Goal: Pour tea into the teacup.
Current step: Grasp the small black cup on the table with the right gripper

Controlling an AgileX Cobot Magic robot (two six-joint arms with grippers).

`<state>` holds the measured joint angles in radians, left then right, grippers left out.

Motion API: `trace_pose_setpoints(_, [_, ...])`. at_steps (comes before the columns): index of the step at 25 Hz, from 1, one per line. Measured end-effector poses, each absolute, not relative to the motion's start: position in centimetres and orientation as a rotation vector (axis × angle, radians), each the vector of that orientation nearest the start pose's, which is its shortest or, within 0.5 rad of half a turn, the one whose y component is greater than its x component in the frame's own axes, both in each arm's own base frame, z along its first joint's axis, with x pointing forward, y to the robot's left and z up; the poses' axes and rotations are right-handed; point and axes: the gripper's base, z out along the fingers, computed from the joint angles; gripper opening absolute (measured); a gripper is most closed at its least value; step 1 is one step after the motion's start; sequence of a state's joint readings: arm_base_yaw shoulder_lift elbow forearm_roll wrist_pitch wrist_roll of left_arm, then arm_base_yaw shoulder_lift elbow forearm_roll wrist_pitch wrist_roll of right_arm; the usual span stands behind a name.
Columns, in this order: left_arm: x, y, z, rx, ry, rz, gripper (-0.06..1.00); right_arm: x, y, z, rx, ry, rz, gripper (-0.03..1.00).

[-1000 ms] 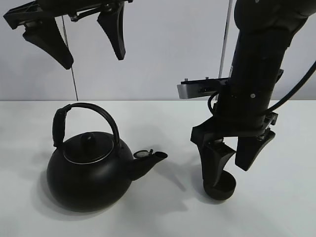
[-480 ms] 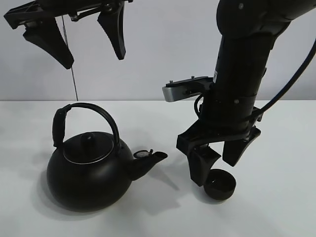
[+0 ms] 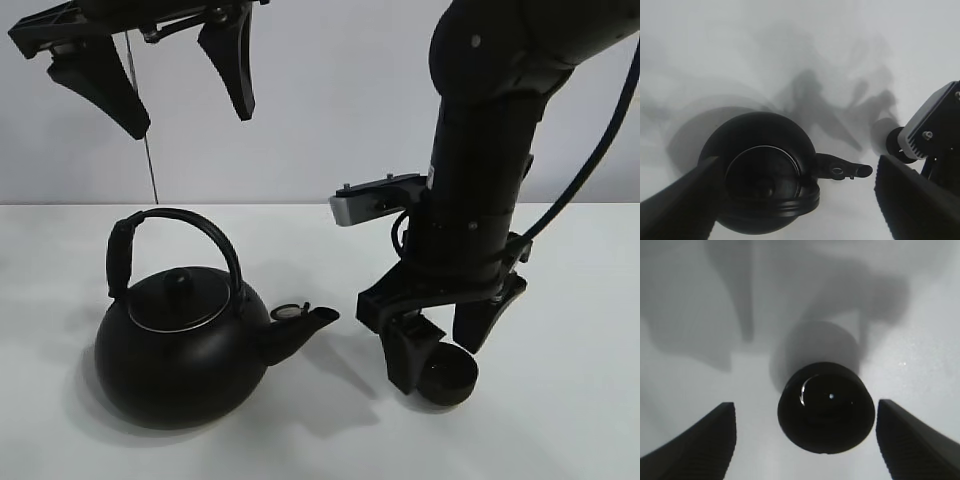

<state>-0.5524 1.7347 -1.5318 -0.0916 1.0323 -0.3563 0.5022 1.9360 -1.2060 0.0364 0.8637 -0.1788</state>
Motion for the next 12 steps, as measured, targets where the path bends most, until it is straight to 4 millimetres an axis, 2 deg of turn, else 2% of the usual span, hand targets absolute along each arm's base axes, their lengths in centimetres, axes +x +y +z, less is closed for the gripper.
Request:
trace_pose_setpoints(7, [31.4,-20.2,30.6,0.229,2.760,-0.376,0.59,31.2,17.4,13.3,-0.992,2.962,0.046,0.54])
trace_pose_setpoints(12, [31.4,-20.2,30.6,0.229,2.760,-0.376,0.59,31.3,17.5,13.0,-0.980,2.971,0.046,0.54])
